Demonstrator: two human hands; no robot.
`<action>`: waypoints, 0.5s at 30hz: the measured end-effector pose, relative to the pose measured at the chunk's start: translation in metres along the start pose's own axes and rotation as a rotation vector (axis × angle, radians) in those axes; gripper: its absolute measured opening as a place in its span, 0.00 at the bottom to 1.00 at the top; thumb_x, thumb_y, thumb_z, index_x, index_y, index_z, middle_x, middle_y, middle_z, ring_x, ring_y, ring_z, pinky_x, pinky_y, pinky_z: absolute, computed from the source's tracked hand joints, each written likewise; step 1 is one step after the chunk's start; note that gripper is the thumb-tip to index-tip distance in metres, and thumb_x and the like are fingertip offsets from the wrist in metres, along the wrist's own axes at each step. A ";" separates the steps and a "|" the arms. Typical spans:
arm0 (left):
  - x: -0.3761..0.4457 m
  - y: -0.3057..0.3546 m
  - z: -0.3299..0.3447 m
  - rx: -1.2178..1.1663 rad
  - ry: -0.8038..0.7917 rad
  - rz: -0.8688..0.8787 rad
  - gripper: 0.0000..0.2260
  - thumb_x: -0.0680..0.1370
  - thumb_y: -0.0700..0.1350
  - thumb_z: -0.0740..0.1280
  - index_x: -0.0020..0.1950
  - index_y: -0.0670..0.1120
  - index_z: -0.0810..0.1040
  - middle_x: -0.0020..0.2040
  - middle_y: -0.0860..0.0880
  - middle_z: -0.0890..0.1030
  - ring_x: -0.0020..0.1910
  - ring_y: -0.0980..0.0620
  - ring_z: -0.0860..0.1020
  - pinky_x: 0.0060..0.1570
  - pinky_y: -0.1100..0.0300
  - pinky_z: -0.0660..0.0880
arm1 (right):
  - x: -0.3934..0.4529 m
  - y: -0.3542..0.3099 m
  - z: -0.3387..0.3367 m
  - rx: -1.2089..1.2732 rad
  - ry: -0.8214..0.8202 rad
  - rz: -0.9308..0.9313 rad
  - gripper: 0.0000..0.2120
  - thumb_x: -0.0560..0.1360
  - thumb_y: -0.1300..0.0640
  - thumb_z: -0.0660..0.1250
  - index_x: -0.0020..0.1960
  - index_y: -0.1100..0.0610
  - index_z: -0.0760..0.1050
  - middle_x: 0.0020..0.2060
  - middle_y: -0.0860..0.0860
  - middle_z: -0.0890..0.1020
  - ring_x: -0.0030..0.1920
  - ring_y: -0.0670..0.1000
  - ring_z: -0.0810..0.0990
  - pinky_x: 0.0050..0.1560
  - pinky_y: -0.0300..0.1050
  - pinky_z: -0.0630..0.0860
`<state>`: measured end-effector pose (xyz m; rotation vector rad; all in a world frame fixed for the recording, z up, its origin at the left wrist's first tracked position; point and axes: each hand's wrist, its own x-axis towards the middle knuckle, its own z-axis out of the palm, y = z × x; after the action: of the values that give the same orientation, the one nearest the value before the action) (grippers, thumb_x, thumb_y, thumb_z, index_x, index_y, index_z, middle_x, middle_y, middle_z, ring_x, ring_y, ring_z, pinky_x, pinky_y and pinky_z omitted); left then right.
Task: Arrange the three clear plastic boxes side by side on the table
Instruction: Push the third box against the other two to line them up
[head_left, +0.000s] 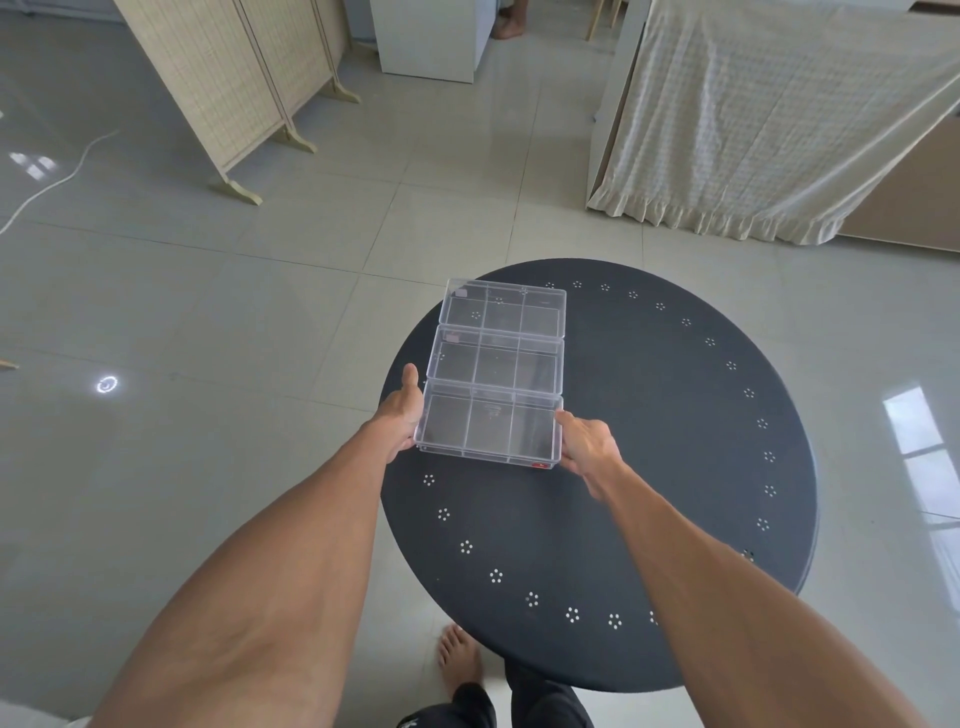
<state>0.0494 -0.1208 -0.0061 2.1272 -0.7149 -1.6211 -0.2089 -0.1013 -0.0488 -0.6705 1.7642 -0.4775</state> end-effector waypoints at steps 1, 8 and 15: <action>0.001 -0.001 0.000 -0.001 -0.002 0.002 0.40 0.83 0.69 0.41 0.84 0.43 0.61 0.83 0.41 0.66 0.80 0.40 0.68 0.78 0.45 0.66 | 0.001 0.001 0.000 0.002 -0.002 -0.004 0.26 0.84 0.46 0.63 0.67 0.67 0.83 0.68 0.63 0.87 0.71 0.66 0.85 0.76 0.64 0.80; -0.001 -0.001 -0.004 0.000 -0.016 0.014 0.39 0.83 0.68 0.41 0.83 0.43 0.64 0.78 0.41 0.73 0.76 0.41 0.73 0.75 0.49 0.69 | -0.005 -0.002 0.001 0.004 -0.009 0.014 0.25 0.82 0.46 0.63 0.64 0.65 0.84 0.66 0.63 0.88 0.70 0.65 0.86 0.75 0.62 0.81; -0.003 -0.001 -0.004 -0.021 -0.008 0.017 0.40 0.83 0.69 0.42 0.84 0.44 0.62 0.81 0.42 0.69 0.78 0.41 0.71 0.77 0.47 0.68 | -0.009 -0.003 0.000 0.032 -0.025 0.003 0.27 0.81 0.44 0.64 0.64 0.66 0.84 0.65 0.64 0.88 0.70 0.66 0.86 0.75 0.63 0.81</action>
<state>0.0532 -0.1183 -0.0031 2.0956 -0.7133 -1.6224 -0.2063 -0.0980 -0.0403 -0.6490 1.7302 -0.4918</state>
